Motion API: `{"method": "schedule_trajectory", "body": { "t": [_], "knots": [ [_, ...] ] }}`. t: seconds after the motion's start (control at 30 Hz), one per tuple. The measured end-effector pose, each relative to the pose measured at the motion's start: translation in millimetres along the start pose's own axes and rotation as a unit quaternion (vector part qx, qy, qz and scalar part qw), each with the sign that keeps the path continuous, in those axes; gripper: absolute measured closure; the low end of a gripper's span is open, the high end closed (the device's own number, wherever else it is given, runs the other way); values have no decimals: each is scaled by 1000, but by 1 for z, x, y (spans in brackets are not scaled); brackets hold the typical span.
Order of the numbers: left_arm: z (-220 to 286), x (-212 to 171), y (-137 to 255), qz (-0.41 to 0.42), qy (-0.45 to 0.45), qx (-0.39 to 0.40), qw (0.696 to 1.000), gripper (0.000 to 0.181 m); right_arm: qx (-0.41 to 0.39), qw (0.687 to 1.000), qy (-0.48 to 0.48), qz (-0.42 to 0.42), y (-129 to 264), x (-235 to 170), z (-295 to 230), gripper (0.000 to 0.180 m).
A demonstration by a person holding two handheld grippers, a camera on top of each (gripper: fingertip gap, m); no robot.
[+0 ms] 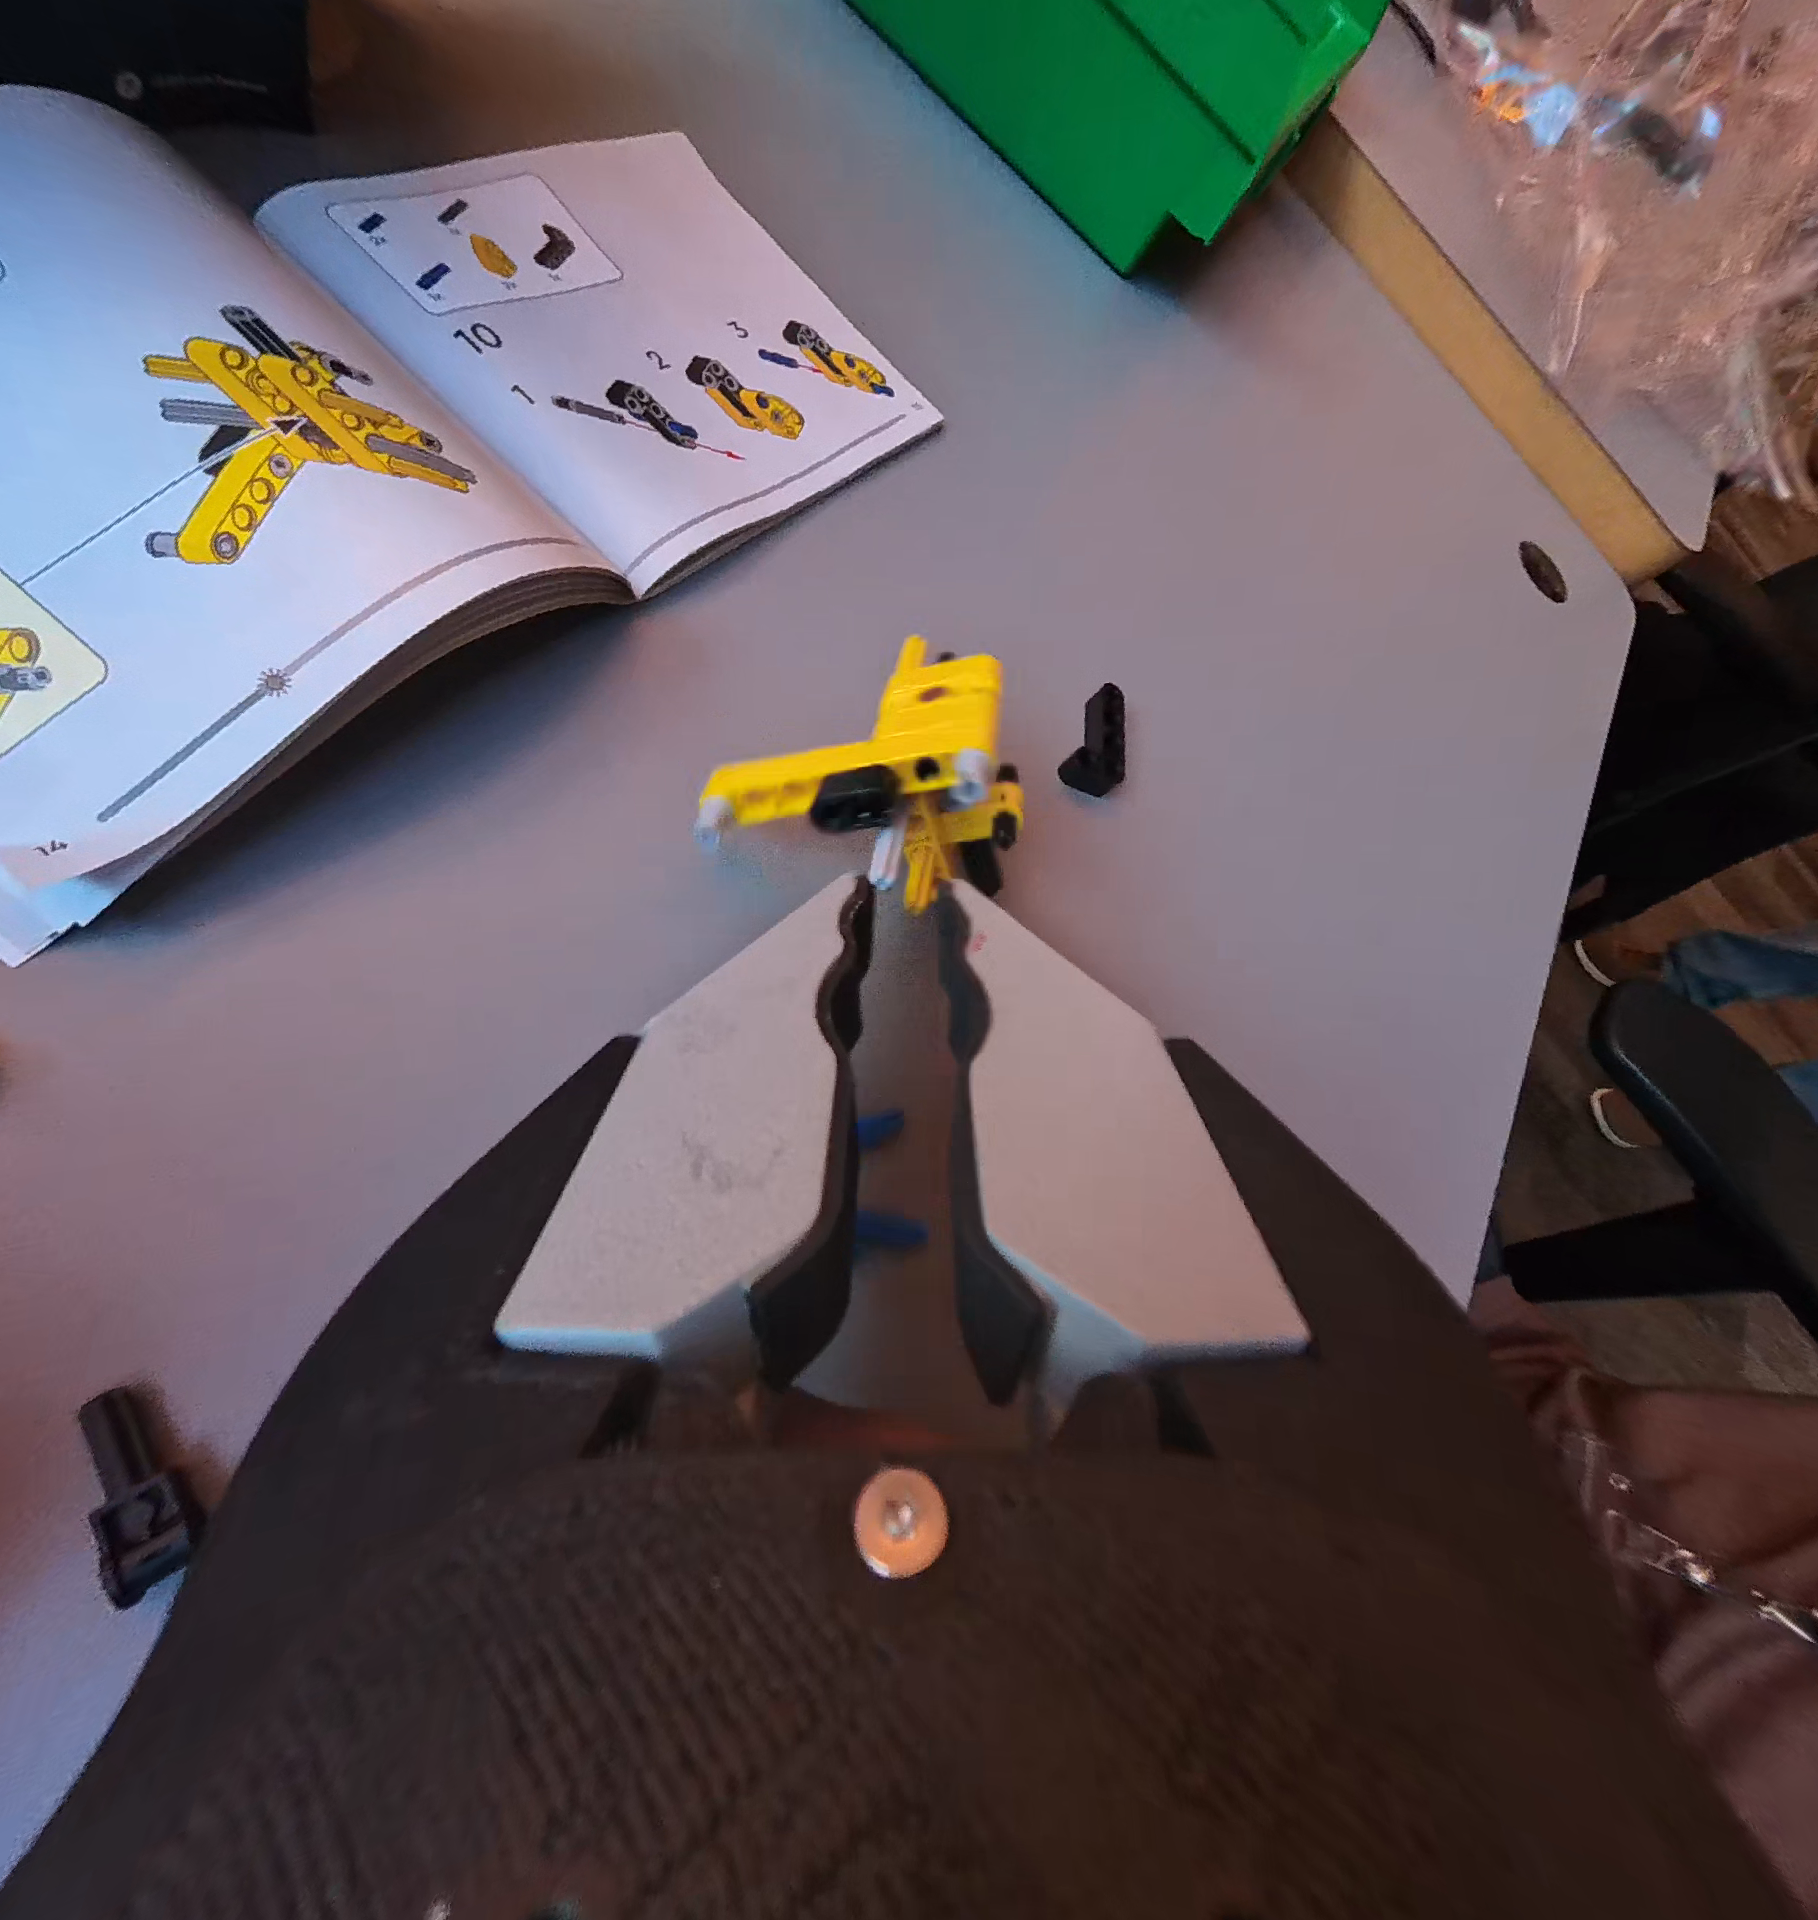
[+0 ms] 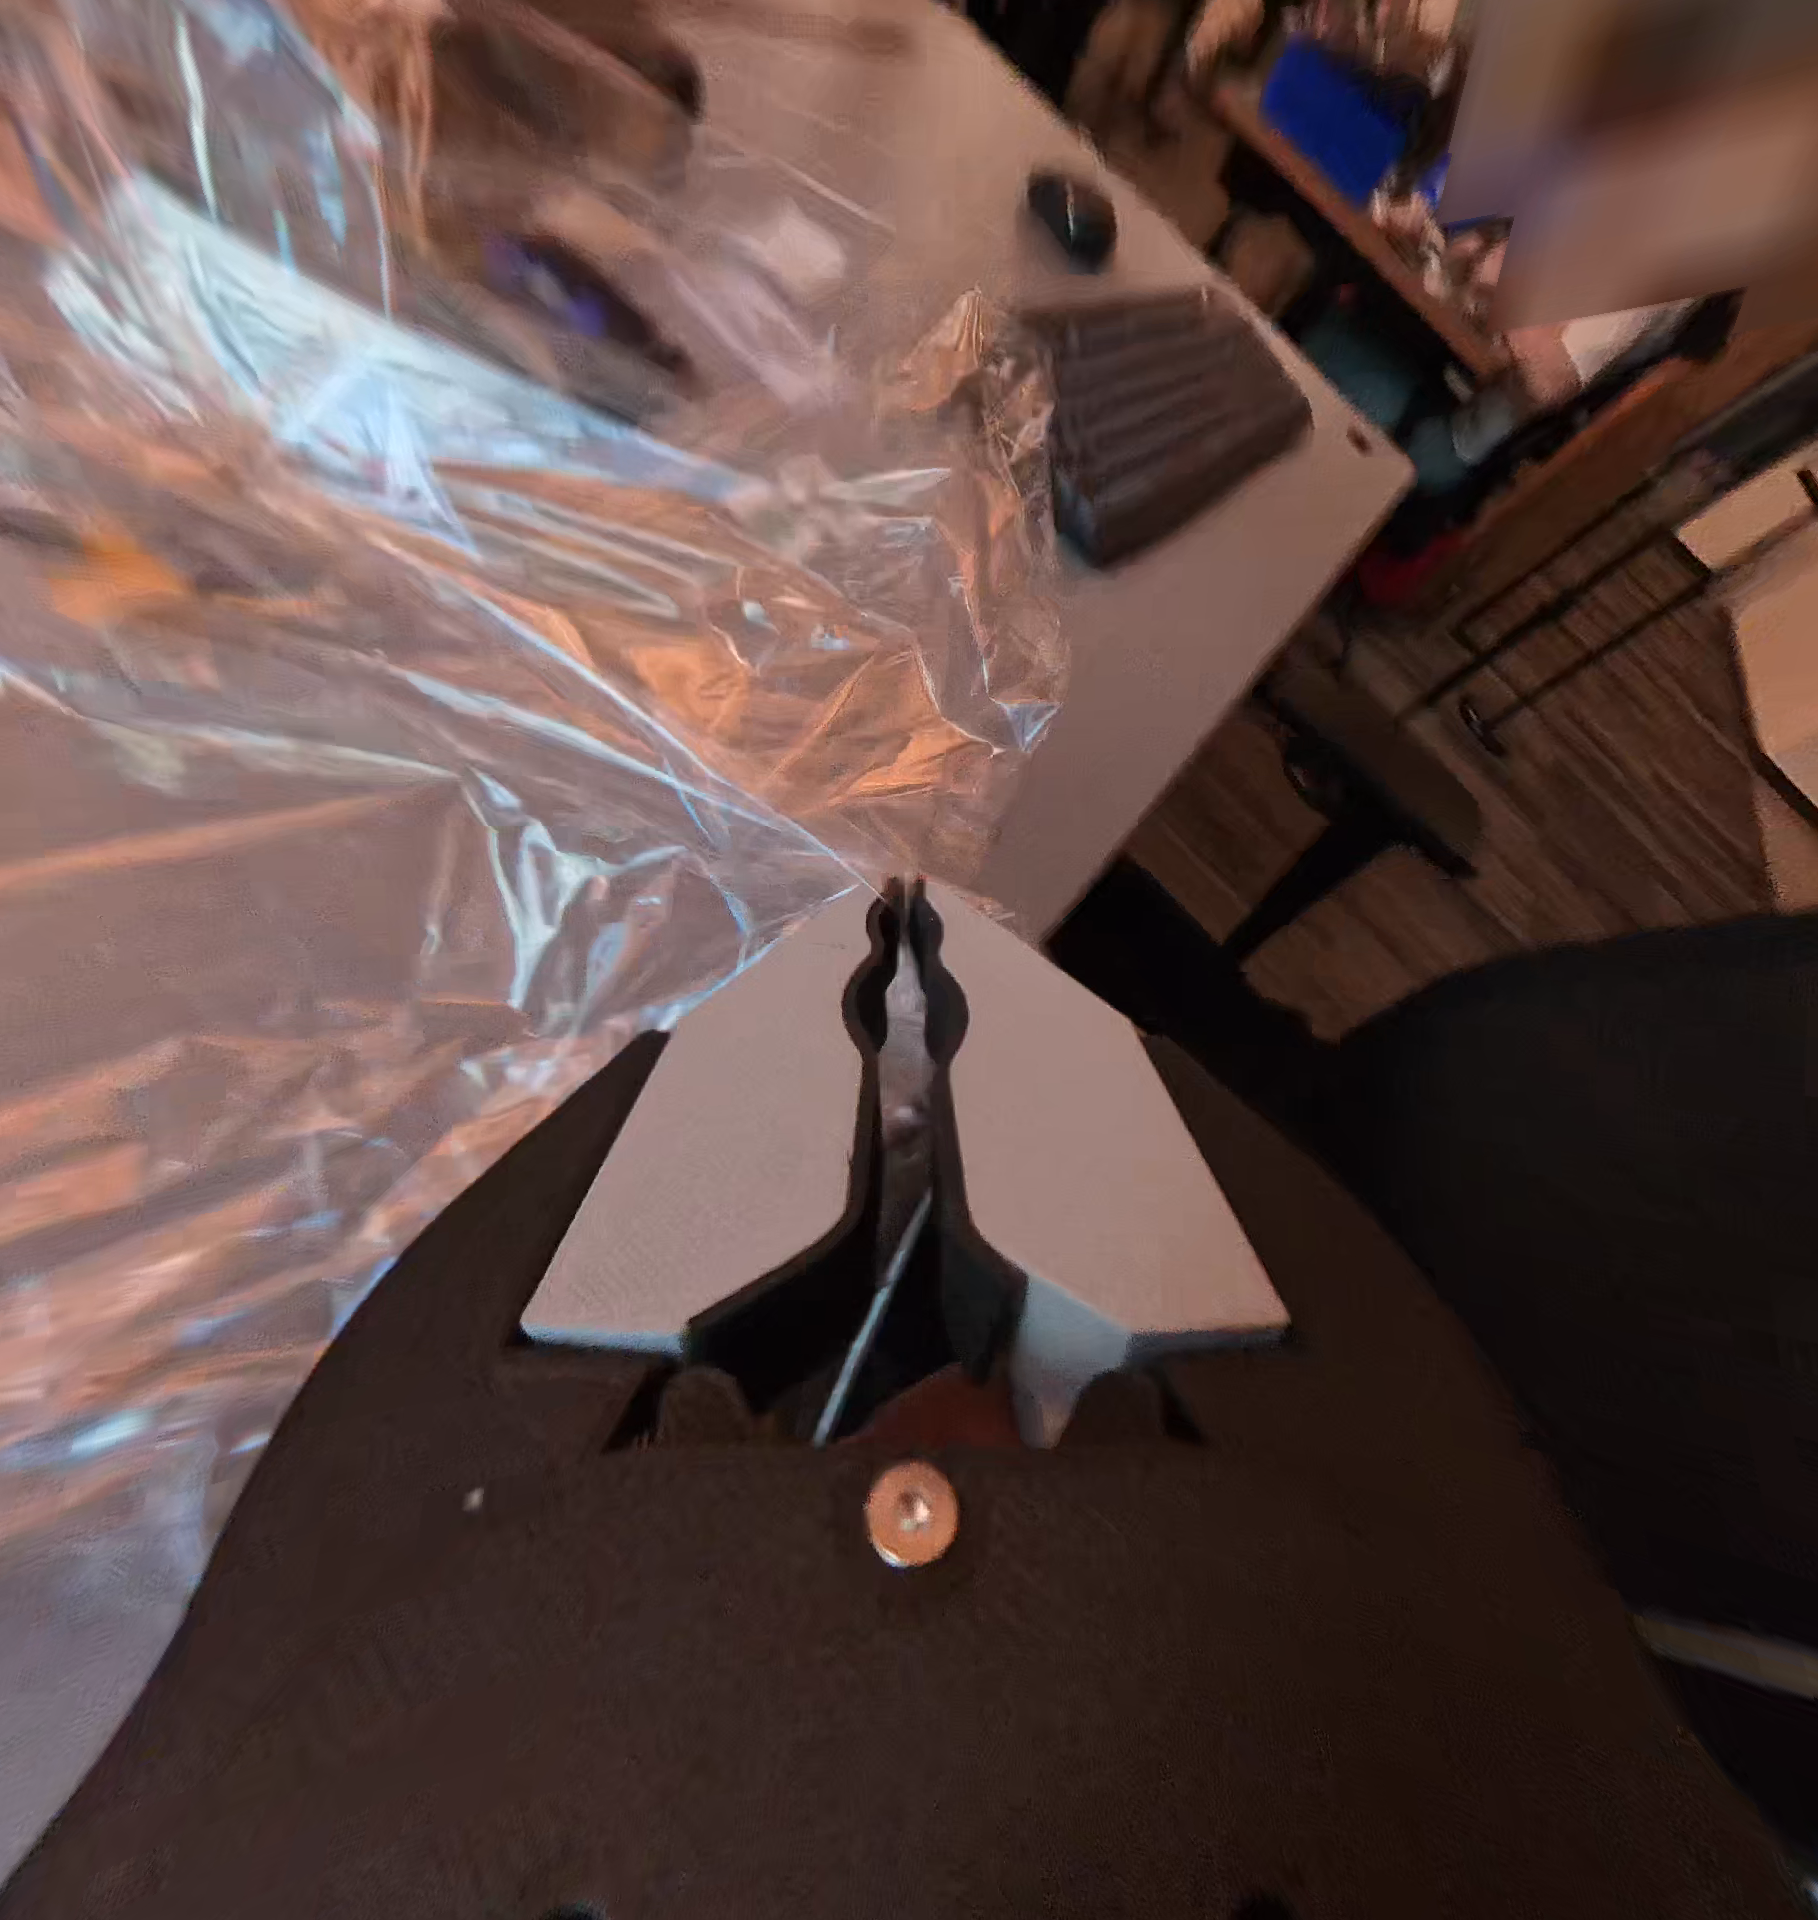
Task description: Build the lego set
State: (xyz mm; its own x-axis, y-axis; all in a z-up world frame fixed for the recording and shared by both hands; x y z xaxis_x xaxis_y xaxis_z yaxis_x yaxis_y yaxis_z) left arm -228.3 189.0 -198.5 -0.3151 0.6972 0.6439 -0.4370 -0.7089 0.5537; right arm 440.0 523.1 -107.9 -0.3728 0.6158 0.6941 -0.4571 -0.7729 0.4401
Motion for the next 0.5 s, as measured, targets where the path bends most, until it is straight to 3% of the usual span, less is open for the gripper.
{"method": "schedule_trajectory", "body": {
  "t": [0.07,0.13,0.2,0.27,0.33,0.5],
  "knots": [
    [1,-1,1,-4,1,-3,1000,157,-68,997,18,-27,-2,-11,10,168],
    [2,-1,3,1,-6,2,1000,154,-88,996,11,8,11,-9,15,165],
    [3,-2,4,1,-14,16,1000,141,-105,994,33,16,28,-6,19,125],
    [4,-2,7,7,-19,29,999,130,-136,989,52,26,48,-1,24,119],
    [8,-2,10,14,-24,29,999,126,-109,991,49,63,72,5,22,114],
    [16,1,27,46,-42,35,997,121,45,984,61,160,144,21,-11,87]
  ]
}}
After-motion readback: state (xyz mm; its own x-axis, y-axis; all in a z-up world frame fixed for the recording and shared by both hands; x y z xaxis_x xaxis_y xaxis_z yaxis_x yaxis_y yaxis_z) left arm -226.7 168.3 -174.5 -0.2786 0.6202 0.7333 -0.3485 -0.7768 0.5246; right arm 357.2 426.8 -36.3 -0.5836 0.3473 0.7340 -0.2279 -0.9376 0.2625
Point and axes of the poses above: each gripper's, where its closed fingertips meet, y back along the fingers, x out of its top, z = x × y across the jaws, the point moved 6 cm from there along y, back along the fingers, and after that the axes turned 9 degrees about y, right-handed, at the moved point
